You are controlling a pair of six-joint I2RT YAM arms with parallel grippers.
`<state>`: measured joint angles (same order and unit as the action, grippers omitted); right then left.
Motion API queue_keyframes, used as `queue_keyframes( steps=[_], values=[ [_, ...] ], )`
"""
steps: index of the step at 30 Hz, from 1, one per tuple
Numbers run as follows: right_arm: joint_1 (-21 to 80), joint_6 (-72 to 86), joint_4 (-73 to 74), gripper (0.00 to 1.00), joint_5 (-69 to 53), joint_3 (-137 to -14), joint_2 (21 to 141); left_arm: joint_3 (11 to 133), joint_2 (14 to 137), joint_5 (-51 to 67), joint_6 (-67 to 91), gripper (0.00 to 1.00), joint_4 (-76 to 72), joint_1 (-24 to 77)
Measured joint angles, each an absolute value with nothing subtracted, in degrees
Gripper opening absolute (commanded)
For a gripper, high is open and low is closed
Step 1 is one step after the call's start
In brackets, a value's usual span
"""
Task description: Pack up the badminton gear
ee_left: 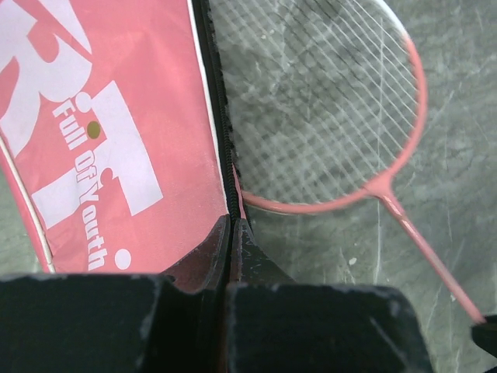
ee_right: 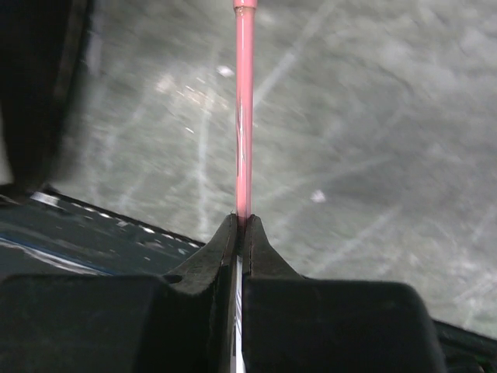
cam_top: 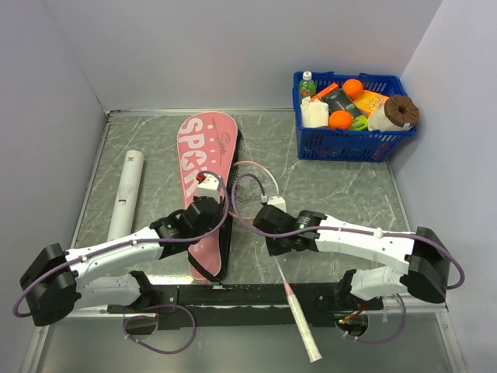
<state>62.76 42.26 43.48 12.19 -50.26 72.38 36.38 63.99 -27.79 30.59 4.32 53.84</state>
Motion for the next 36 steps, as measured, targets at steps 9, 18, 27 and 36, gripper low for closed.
queue_keyframes(
  steps=[9, 18, 27, 36],
  values=[
    [62.3, 38.3, 38.6, 0.0, 11.1, -59.4, 83.2, 36.4, 65.5, -27.3, 31.4, 0.01, 4.2, 55.1],
    [56.5, 32.5, 27.3, 0.0, 9.2, -64.1, 96.4, 36.3, 64.8, -26.6, 32.9, 0.01, 5.4, 55.3],
    [47.1, 27.9, 15.4, 0.0, 3.2, -69.6, 104.2, 35.2, 64.2, -25.4, 33.9, 0.01, 5.5, 55.3],
    [42.3, 27.8, 8.8, 0.02, -3.6, -82.2, 118.1, 35.0, 65.5, -24.3, 33.7, 0.01, 4.0, 55.4]
  ],
)
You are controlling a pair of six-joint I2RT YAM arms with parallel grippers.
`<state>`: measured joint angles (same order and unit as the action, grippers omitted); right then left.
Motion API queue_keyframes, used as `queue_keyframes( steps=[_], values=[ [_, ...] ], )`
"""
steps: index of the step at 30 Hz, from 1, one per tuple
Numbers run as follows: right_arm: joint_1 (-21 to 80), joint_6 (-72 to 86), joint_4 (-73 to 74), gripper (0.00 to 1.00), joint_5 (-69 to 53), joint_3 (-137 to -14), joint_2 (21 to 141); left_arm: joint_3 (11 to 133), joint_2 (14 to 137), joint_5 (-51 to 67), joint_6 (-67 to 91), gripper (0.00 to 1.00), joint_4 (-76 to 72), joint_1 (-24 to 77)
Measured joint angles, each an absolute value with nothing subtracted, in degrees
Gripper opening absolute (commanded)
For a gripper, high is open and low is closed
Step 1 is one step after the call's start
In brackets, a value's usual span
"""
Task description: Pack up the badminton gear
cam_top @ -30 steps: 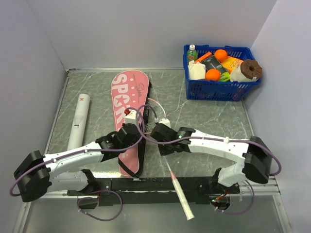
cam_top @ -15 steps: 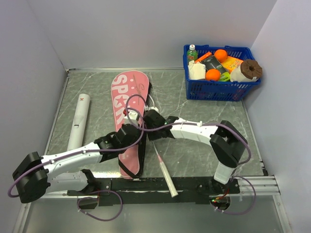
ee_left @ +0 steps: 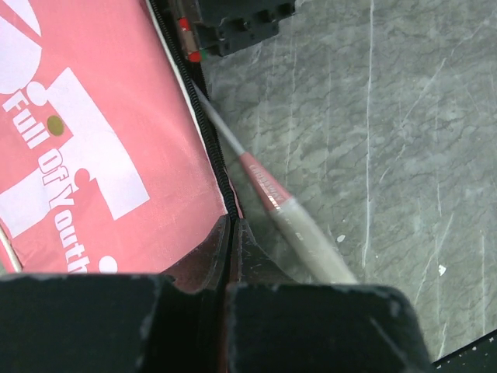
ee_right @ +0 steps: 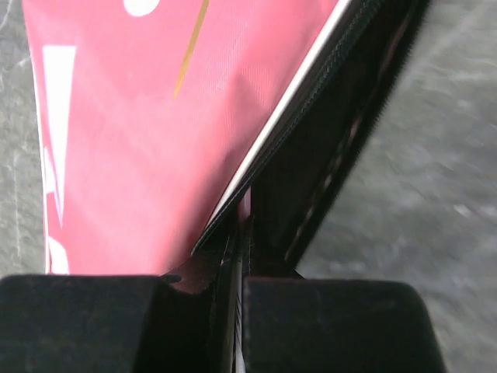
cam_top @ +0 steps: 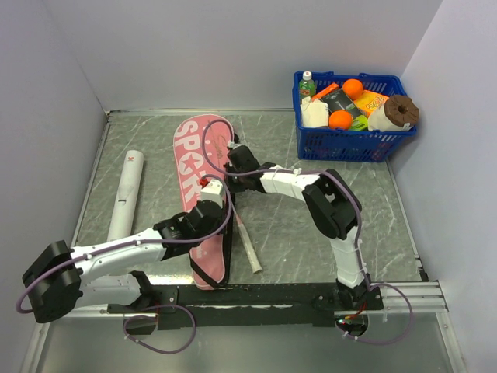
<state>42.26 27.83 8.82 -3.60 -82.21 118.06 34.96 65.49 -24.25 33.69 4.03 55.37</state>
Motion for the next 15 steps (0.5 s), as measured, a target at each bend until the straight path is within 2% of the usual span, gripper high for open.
queue_keyframes(
  steps=[2, 9, 15],
  values=[
    [42.2, 28.6, 7.6, 0.04, -4.8, -82.5, 119.2, 34.9, 65.5, -24.3, 33.7, 0.01, 4.1, 55.4],
    [42.2, 30.8, 4.1, 0.41, -7.7, -82.0, 119.4, 34.9, 65.6, -24.3, 33.6, 0.01, 4.1, 55.4],
    [41.4, 31.3, 0.9, 0.48, -8.4, -72.2, 113.7, 34.9, 66.3, -24.2, 33.4, 0.01, 3.8, 55.5]
  ],
)
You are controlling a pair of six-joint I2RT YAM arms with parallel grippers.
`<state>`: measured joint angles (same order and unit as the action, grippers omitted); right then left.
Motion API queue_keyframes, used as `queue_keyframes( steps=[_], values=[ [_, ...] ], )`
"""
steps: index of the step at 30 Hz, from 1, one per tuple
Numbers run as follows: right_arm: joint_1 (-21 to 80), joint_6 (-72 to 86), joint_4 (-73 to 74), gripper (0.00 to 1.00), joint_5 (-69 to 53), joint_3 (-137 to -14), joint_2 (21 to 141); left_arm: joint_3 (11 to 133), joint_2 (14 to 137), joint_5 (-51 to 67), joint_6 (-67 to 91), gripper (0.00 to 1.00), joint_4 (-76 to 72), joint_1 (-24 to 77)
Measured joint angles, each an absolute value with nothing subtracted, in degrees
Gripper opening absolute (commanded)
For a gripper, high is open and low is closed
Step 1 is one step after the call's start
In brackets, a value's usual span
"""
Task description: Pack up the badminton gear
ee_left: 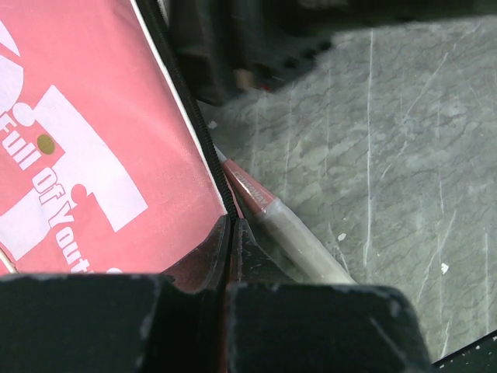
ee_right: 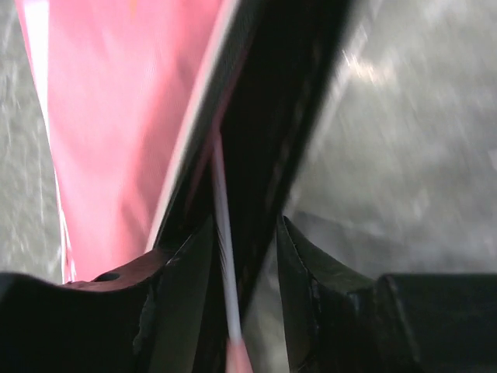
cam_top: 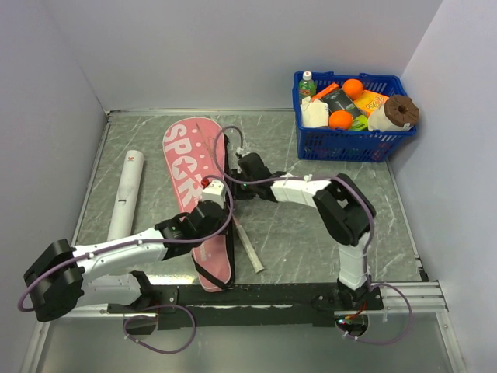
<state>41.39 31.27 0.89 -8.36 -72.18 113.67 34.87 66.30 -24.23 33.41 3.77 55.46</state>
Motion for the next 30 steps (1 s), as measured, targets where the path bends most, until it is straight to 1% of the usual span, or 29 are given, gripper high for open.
queue_keyframes(
  steps=[4, 9, 12, 15, 24, 30],
  values=[
    [40.2, 30.9, 1.3, 0.5, -8.7, -65.8, 106.7, 34.5, 66.3, -24.2, 33.2, 0.01, 2.8, 55.5],
    [38.5, 29.9, 3.9, 0.51, -8.5, -56.5, 92.1, 33.0, 65.6, -24.1, 32.6, 0.01, 1.5, 55.5],
    [37.0, 29.5, 4.2, 0.51, -11.7, -51.7, 84.6, 31.9, 64.2, -23.8, 32.0, 0.01, 0.5, 55.5],
    [36.1, 28.8, 4.8, 0.51, -16.0, -47.2, 80.1, 30.8, 62.7, -22.9, 30.8, 0.01, -0.4, 55.5],
    [35.9, 27.6, 6.6, 0.51, -29.8, -38.1, 75.6, 28.9, 60.4, -20.0, 27.6, 0.01, -2.5, 55.5],
    [37.1, 28.1, 5.9, 0.5, -33.0, -33.7, 75.3, 28.3, 60.2, -19.1, 26.5, 0.01, -3.1, 55.5]
  ],
)
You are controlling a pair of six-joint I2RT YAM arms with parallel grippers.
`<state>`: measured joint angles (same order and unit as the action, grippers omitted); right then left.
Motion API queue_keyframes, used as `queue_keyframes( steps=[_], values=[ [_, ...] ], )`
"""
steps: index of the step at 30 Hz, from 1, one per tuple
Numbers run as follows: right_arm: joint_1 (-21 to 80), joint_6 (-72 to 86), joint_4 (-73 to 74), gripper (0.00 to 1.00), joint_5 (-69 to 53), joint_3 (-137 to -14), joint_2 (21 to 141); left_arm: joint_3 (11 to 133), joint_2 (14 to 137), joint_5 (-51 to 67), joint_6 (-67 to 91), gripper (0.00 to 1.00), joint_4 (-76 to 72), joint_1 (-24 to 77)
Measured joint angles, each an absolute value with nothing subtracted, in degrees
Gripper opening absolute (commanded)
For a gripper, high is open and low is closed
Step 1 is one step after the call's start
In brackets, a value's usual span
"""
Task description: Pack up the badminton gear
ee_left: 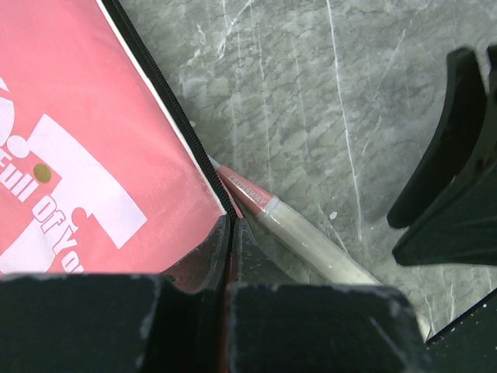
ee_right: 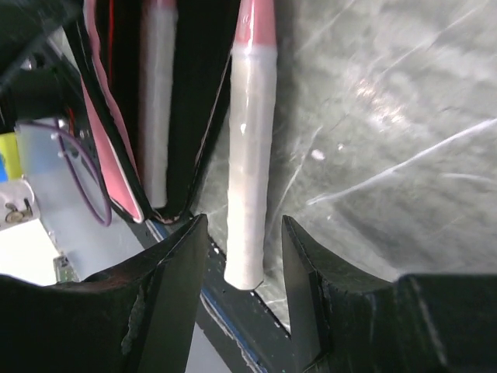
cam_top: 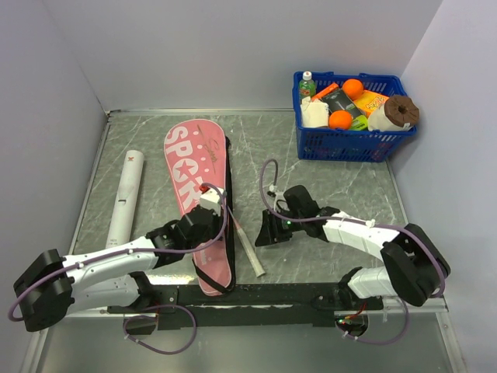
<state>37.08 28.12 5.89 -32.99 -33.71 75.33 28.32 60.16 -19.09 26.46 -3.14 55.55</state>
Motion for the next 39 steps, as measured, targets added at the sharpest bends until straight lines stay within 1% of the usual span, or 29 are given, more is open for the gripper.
queue_keyframes(
  steps=[9, 20, 21, 24, 25, 28, 31, 39],
  values=[
    [42.4, 31.0, 0.9, 0.5, -33.9, -31.8, 79.0, 27.7, 60.0, -18.7, 26.2, 0.01, -3.8, 55.5],
    [47.8, 32.8, -1.7, 0.48, -30.9, -31.8, 84.7, 27.3, 58.7, -18.6, 26.2, 0.01, -3.8, 55.5],
    [47.9, 32.8, -1.9, 0.47, -30.8, -31.8, 84.7, 27.2, 58.5, -18.6, 26.2, 0.01, -3.8, 55.5],
    [48.2, 33.2, -2.9, 0.31, -30.2, -31.8, 85.3, 26.8, 58.0, -18.6, 26.2, 0.01, -3.9, 55.5],
    [48.3, 33.5, -3.4, 0.24, -30.3, -31.8, 85.8, 26.7, 58.0, -18.6, 26.2, 0.01, -3.9, 55.6],
    [48.5, 35.5, -4.9, 0.14, -31.1, -31.8, 87.0, 26.6, 58.0, -18.5, 26.2, 0.01, -3.9, 55.5],
    [49.0, 36.5, -5.7, 0.11, -31.3, -32.0, 87.5, 26.6, 58.0, -18.4, 26.2, 0.01, -3.9, 55.5],
    [53.1, 39.4, -4.2, 0.1, -28.9, -36.7, 87.6, 25.9, 57.9, -18.1, 26.2, 0.01, -4.4, 55.6]
  ],
)
